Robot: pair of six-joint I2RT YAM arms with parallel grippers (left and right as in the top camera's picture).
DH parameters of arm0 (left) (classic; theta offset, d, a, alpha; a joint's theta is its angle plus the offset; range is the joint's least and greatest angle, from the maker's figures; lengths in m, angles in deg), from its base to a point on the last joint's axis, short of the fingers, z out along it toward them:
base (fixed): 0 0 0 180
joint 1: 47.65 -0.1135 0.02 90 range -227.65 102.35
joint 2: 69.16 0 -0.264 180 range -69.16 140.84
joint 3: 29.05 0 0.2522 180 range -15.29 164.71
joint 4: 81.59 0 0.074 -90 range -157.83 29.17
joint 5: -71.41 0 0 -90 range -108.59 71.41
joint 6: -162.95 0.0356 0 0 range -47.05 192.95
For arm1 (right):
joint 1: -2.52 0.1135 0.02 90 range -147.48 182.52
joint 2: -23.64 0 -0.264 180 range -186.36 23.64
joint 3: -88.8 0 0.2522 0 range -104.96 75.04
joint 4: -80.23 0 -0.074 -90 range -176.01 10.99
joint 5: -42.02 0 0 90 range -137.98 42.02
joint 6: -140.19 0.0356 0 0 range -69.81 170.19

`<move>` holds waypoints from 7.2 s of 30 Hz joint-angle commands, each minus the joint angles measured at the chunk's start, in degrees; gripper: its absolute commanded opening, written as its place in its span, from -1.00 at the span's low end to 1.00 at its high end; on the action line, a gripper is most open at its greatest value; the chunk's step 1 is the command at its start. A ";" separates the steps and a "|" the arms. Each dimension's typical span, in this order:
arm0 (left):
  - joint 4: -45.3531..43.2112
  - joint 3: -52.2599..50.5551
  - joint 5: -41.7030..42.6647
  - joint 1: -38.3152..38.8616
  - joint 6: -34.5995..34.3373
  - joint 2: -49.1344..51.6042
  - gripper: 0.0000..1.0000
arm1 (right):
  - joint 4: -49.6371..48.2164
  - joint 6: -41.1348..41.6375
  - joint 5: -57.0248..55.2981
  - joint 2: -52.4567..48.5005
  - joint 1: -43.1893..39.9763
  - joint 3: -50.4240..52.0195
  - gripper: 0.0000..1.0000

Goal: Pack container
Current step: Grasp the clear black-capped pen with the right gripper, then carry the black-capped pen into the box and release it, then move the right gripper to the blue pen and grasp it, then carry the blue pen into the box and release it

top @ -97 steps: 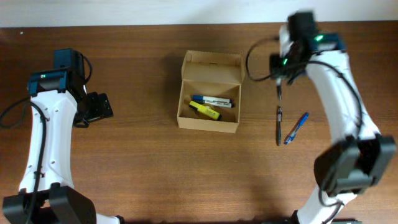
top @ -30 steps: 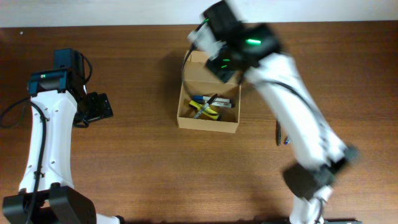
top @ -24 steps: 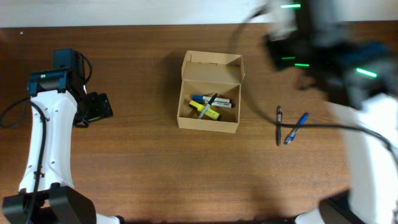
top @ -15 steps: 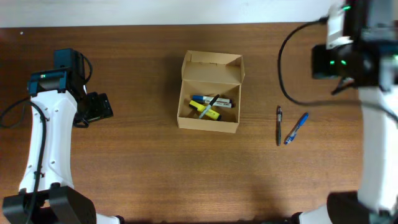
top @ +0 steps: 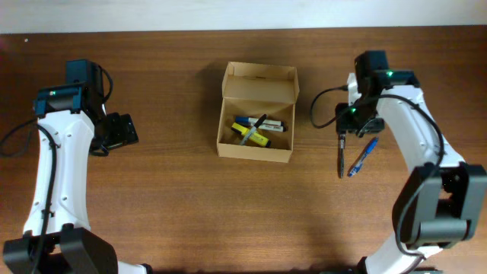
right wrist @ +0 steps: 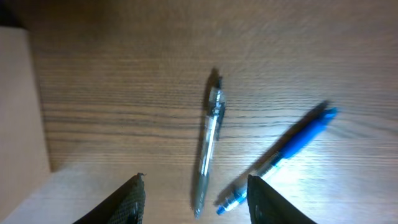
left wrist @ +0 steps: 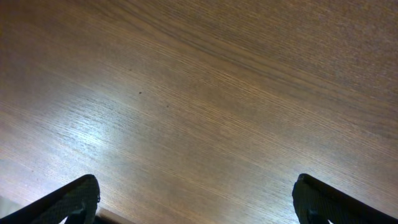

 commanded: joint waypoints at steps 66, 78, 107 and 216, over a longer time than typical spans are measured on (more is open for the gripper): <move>-0.11 -0.07 0.39 -0.31 0.92 -1.51 1.00 | 13.33 -60.39 6.03 -11.56 29.20 -33.31 -0.92; -0.11 -0.07 0.39 -0.31 0.92 -1.51 0.99 | 5.05 -56.19 8.02 -21.97 28.98 -29.57 -0.92; -0.11 -0.07 0.39 -0.31 0.92 -1.51 0.99 | 8.50 -18.53 -19.30 5.90 23.74 -43.50 -0.08; -0.11 -0.07 0.39 -0.31 0.92 -1.51 0.99 | 2.38 -47.01 1.79 -21.20 29.38 -26.32 -0.92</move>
